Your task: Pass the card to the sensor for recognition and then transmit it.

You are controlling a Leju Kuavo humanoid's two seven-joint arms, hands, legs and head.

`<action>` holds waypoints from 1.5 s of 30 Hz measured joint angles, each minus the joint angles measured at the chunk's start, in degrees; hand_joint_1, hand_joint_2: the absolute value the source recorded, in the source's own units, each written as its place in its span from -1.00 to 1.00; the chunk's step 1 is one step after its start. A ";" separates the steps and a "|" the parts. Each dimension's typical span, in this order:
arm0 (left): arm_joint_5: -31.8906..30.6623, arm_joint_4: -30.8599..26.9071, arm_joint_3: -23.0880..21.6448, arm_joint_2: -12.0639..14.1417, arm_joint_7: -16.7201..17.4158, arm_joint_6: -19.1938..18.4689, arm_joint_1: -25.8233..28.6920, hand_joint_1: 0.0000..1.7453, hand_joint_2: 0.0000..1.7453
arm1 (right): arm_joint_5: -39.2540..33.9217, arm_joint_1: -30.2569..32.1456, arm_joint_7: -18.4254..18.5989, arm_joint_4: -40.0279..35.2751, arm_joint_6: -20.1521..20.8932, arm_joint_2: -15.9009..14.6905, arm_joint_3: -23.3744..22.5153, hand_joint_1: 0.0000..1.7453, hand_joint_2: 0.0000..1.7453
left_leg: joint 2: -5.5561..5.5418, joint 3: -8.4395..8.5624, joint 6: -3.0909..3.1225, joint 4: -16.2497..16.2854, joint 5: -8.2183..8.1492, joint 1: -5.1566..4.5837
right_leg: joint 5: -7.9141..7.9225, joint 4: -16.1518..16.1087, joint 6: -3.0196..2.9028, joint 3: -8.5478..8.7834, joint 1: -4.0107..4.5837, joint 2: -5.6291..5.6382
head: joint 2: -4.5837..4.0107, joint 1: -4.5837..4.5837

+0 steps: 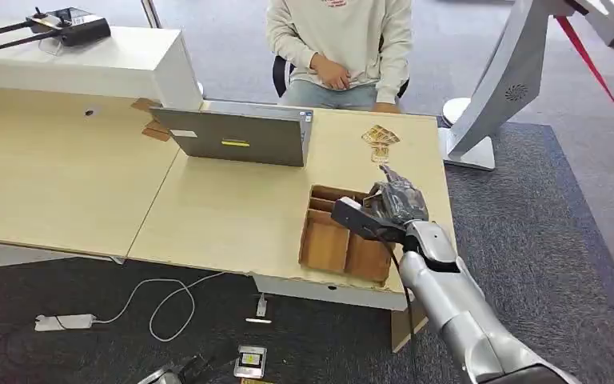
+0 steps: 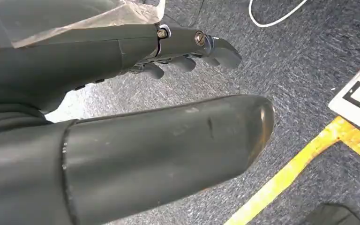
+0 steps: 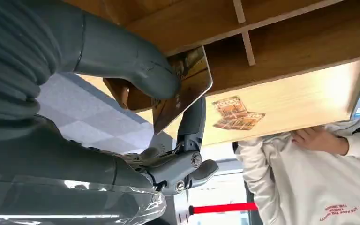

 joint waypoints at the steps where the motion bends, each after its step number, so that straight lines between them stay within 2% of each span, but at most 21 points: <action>1: 0.00 0.00 0.00 0.02 -0.04 0.00 0.00 -1.00 -1.00 | -0.11 0.04 0.00 0.00 -0.09 0.00 0.00 1.00 1.00 | 0.00 0.00 0.00 0.00 0.00 0.00 | 0.00 0.00 0.00 0.00 0.00 0.00 | 0.00 0.00; 8: -0.37 0.00 0.00 0.15 -0.79 0.22 0.00 -1.00 -1.00 | -3.91 -0.08 -1.66 -1.93 -5.51 -0.59 -0.22 1.00 1.00 | 0.01 0.00 0.00 0.00 0.00 -0.01 | 0.00 0.00 0.00 -0.01 0.00 0.00 | 0.00 -0.02; 15: -1.22 0.00 0.00 0.35 -0.96 0.37 0.00 -1.00 -1.00 | -5.42 -3.78 -1.40 -8.51 -4.76 -2.92 -1.74 1.00 1.00 | 0.02 0.00 0.00 0.00 0.00 -0.01 | 0.01 0.00 -0.01 0.00 -0.01 0.00 | 0.00 0.00; 21: -1.44 0.00 0.00 0.35 -0.92 1.05 0.00 -1.00 -1.00 | -6.38 -5.14 -2.95 -10.82 -6.01 -3.08 -2.34 1.00 1.00 | -0.01 -0.01 0.00 0.00 0.00 0.01 | 0.01 0.00 -0.01 -0.01 -0.01 0.00 | 0.00 0.00; 25: -1.62 0.00 0.00 0.35 -0.90 1.33 0.01 -1.00 -1.00 | -6.82 -5.59 -3.69 -10.86 -7.21 -2.89 -2.45 1.00 1.00 | 0.01 -0.01 0.00 0.00 0.00 0.01 | 0.01 0.00 -0.01 -0.01 -0.01 0.00 | 0.00 -0.02; 39: -3.15 0.00 -0.07 0.24 -0.66 0.98 -0.07 -1.00 -1.00 | -5.84 -6.82 -3.54 -10.49 -6.75 -2.38 -2.54 1.00 1.00 | 0.00 -0.01 0.00 0.00 0.00 0.00 | 0.01 0.00 -0.01 0.00 -0.01 0.00 | 0.00 0.00; 45: -3.83 0.00 -0.11 -0.02 -0.37 0.11 -0.69 -1.00 -1.00 | -3.85 -8.73 -3.80 -6.75 -7.17 -0.52 -2.36 1.00 1.00 | 0.00 -0.02 0.00 0.00 0.00 0.02 | 0.01 0.00 -0.01 -0.01 -0.01 0.00 | 0.00 0.00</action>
